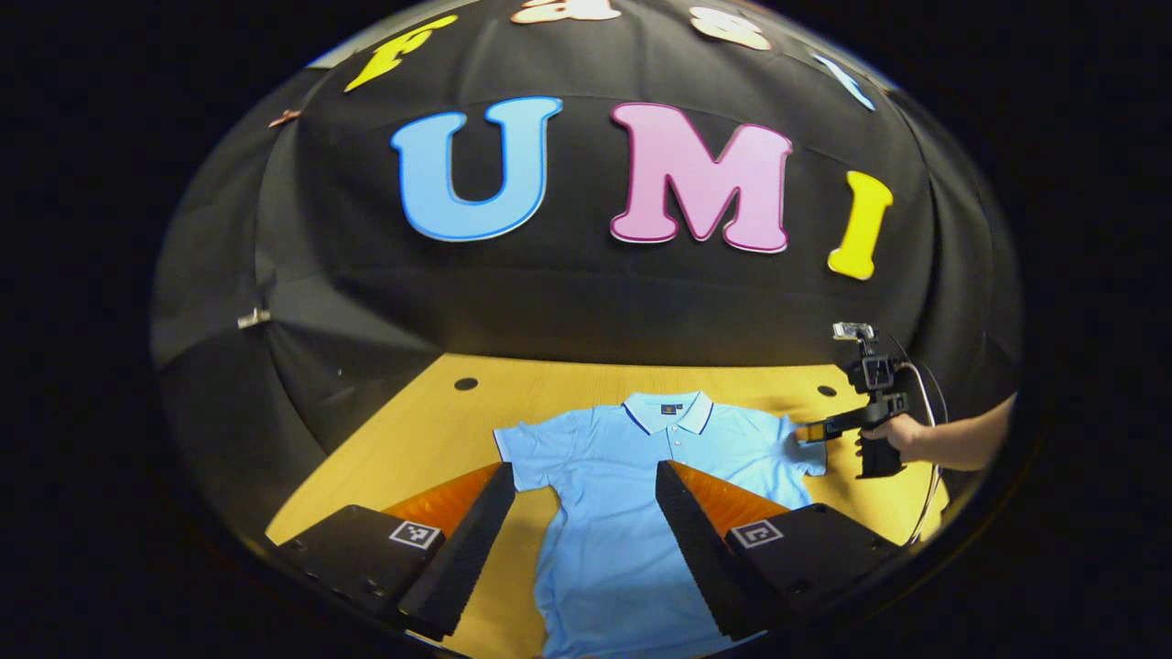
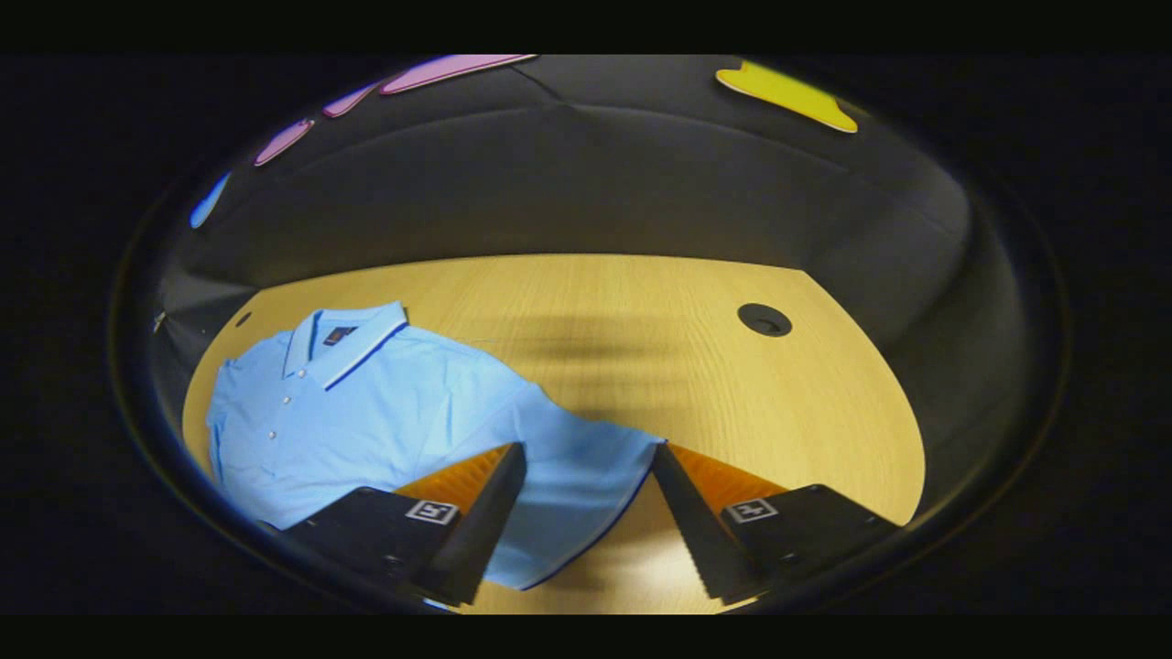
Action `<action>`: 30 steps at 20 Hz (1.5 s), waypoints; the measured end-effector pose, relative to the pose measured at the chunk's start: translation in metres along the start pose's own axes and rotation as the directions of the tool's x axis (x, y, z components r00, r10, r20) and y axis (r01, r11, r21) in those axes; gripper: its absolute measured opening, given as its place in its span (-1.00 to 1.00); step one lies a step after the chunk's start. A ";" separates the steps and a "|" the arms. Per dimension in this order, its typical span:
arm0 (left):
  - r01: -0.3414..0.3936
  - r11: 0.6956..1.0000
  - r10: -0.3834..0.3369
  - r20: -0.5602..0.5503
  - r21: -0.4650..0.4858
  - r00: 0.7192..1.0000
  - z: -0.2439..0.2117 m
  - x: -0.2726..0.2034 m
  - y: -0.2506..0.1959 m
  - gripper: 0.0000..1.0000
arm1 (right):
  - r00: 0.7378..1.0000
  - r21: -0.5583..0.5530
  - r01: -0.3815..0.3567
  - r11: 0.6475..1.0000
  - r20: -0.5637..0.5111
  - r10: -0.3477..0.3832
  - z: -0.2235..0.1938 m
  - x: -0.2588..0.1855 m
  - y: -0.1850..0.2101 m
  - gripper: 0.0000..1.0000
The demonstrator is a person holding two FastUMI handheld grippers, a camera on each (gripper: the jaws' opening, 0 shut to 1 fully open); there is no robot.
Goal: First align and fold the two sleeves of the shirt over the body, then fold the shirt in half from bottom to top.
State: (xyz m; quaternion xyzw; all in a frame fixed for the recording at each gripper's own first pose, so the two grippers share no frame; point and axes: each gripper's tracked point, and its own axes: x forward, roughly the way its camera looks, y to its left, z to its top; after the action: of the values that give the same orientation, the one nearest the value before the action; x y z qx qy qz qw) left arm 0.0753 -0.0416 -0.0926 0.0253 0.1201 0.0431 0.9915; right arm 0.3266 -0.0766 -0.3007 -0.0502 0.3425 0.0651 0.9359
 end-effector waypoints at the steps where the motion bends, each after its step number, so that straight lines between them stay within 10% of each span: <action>1: 0.017 1.000 -0.017 -0.016 -0.018 1.000 -0.001 0.002 -0.005 0.98 | 1.000 0.002 -0.005 1.000 0.006 0.005 0.001 0.002 -0.001 0.67; 3: 0.056 0.994 -0.060 -0.043 -0.093 0.997 -0.006 0.004 -0.017 0.99 | 1.000 0.012 -0.005 1.000 0.011 0.005 0.002 0.005 0.005 0.38; 4: 0.067 0.990 -0.074 -0.050 -0.126 0.996 -0.009 0.001 -0.017 0.98 | 1.000 0.011 -0.009 1.000 0.017 0.009 0.003 0.005 0.008 -0.37; 10: -0.017 0.987 0.003 -0.089 -0.161 0.996 -0.031 -0.006 0.012 0.94 | 1.000 -0.004 0.004 1.000 0.019 -0.004 0.005 0.003 0.018 -0.99; 16: -0.093 0.977 0.074 -0.100 -0.193 0.992 -0.042 -0.011 0.047 0.92 | 0.995 0.038 -0.029 0.999 0.094 0.025 0.048 -0.016 0.052 -0.77; 17: -0.102 0.975 0.083 -0.102 -0.196 0.991 -0.043 -0.011 0.052 0.94 | 0.994 0.017 -0.041 0.999 0.102 0.039 0.054 -0.022 0.067 -0.99; 23: -0.130 0.977 0.119 -0.072 -0.171 0.990 -0.031 0.001 0.080 0.94 | 0.975 -0.091 -0.185 0.978 0.105 0.194 0.053 -0.032 0.194 -0.77; 26: -0.149 0.971 0.143 -0.047 -0.185 0.989 -0.017 0.010 0.091 0.94 | 0.964 -0.118 -0.243 0.963 0.085 0.254 0.041 -0.037 0.247 -0.99; 28: -0.157 0.969 0.155 -0.027 -0.192 0.988 -0.010 0.022 0.096 0.94 | 0.932 -0.109 -0.353 0.929 0.045 0.359 0.028 -0.047 0.290 -0.70; 30: -0.153 0.975 0.152 -0.021 -0.159 0.988 -0.006 0.039 0.103 0.94 | 0.909 -0.121 -0.412 0.903 0.018 0.417 0.016 -0.057 0.308 0.02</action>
State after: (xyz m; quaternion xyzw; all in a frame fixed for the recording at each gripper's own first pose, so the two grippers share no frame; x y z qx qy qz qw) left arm 0.1030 0.0646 -0.1011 -0.0455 0.1181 0.1286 0.9836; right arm 0.2455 0.2249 -0.2666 -0.0284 0.3206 0.2829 0.9035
